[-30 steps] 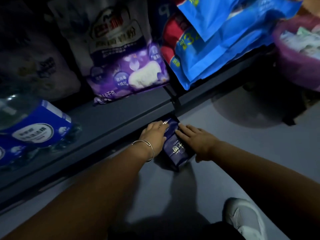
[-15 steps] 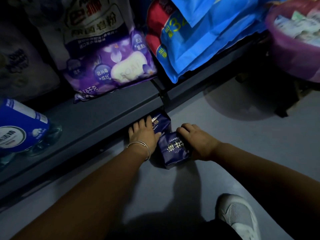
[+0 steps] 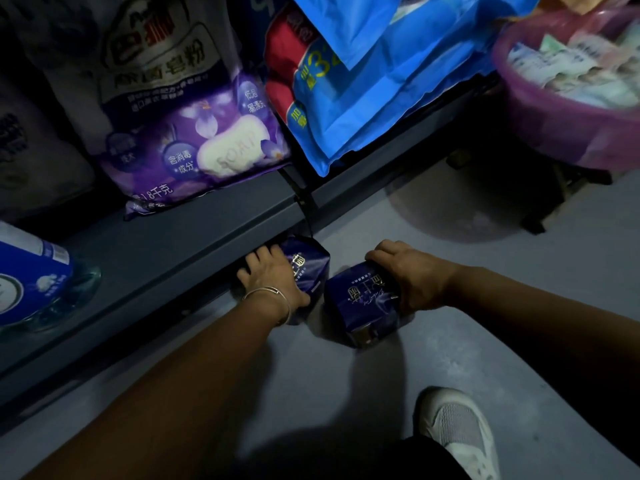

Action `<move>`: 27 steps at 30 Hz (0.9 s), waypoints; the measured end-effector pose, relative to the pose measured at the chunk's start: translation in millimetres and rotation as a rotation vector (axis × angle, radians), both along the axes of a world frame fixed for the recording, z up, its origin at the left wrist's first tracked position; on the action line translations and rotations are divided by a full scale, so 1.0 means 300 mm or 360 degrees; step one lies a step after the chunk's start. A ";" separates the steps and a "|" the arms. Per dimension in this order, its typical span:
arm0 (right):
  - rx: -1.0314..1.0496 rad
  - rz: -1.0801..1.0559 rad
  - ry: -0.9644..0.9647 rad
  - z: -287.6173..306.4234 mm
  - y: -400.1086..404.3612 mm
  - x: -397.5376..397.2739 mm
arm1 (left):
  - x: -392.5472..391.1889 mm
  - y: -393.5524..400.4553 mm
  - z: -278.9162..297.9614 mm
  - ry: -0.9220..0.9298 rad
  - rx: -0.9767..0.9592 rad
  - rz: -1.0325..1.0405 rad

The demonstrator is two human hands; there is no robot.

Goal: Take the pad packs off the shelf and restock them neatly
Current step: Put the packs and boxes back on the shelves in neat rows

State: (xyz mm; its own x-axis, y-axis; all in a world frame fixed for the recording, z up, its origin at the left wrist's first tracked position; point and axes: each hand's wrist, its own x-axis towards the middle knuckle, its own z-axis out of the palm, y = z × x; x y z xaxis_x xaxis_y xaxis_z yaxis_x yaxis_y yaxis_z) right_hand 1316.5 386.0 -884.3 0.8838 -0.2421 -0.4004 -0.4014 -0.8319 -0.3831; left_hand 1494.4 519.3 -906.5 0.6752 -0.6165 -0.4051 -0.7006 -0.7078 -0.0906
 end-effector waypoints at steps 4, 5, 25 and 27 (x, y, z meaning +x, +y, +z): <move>-0.0030 0.0007 0.0031 0.066 -0.009 -0.018 | -0.025 0.010 0.067 0.0179 0.0071 -0.0042; -0.0032 0.0006 0.0036 0.091 -0.011 -0.023 | -0.023 0.011 0.101 0.0230 0.0080 -0.0032; -0.0214 -0.0158 -0.0796 1.041 0.225 0.015 | 0.077 0.356 1.328 0.0514 -0.0939 0.0112; -0.0251 -0.0151 -0.0908 1.135 0.255 0.014 | 0.082 0.396 1.437 0.0439 -0.1045 0.0087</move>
State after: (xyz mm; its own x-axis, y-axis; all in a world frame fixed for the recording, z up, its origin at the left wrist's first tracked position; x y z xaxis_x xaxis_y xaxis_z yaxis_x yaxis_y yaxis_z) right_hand 1320.7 462.4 -543.9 0.9202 -0.3486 0.1783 -0.2441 -0.8668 -0.4347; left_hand 1518.9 638.1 -475.4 0.6383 -0.7600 -0.1222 -0.5987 -0.5899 0.5418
